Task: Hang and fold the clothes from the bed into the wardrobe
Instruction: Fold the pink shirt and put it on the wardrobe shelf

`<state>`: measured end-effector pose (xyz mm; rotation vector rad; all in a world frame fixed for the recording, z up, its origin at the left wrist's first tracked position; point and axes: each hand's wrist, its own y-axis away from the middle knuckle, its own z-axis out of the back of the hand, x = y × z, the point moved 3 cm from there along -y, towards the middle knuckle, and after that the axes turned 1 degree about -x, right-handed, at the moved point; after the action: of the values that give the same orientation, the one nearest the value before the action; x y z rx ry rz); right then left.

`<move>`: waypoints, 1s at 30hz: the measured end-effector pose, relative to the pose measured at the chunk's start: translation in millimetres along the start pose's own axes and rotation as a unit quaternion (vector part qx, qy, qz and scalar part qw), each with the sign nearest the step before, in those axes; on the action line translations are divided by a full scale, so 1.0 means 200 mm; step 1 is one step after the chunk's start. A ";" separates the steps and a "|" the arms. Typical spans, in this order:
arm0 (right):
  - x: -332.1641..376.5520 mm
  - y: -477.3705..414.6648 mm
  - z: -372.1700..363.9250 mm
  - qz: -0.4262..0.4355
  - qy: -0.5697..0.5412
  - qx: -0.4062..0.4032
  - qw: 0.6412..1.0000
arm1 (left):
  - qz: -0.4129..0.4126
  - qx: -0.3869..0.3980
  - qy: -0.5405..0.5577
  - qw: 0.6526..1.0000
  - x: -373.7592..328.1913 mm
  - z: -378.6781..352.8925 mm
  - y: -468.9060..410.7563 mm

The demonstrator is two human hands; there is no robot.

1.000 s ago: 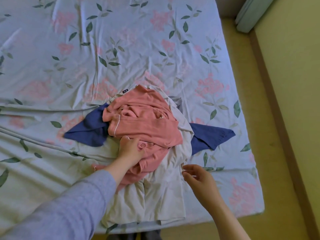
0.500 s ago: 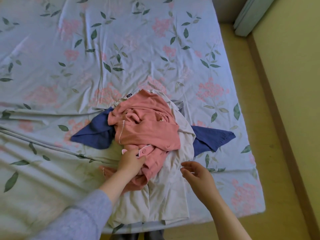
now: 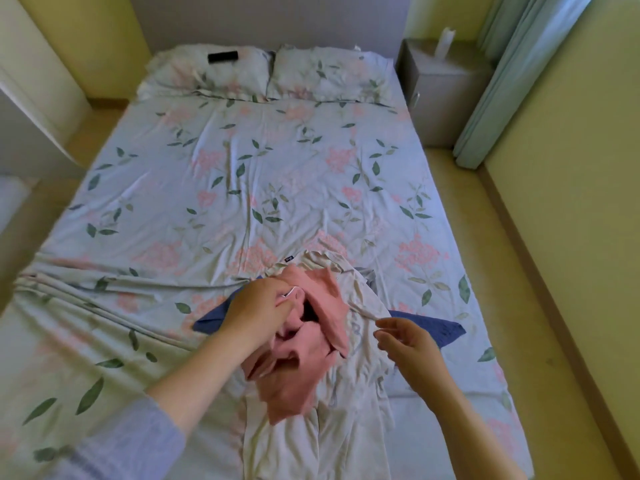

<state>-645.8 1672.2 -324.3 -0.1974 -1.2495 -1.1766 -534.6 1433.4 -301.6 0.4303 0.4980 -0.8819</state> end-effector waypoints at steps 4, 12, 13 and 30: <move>0.26 0.08 0.04 0.060 -0.012 -0.004 0.998 | -0.069 -0.020 -0.033 0.997 -0.21 0.37 0.01; 0.71 0.26 0.08 0.199 0.004 -0.014 0.980 | -0.194 -0.093 0.005 0.977 -0.61 0.87 0.23; 0.76 0.28 0.08 0.221 0.012 -0.016 0.975 | -0.209 -0.100 0.009 0.973 -0.65 0.91 0.26; 0.68 0.42 0.49 0.050 0.019 -0.188 0.981 | -0.211 -0.198 0.051 0.956 -0.82 1.18 0.28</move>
<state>-662.5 1698.7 -139.5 -0.5101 -0.9629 -1.3150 -523.2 1437.3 -9.4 -0.0033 0.8632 -1.1416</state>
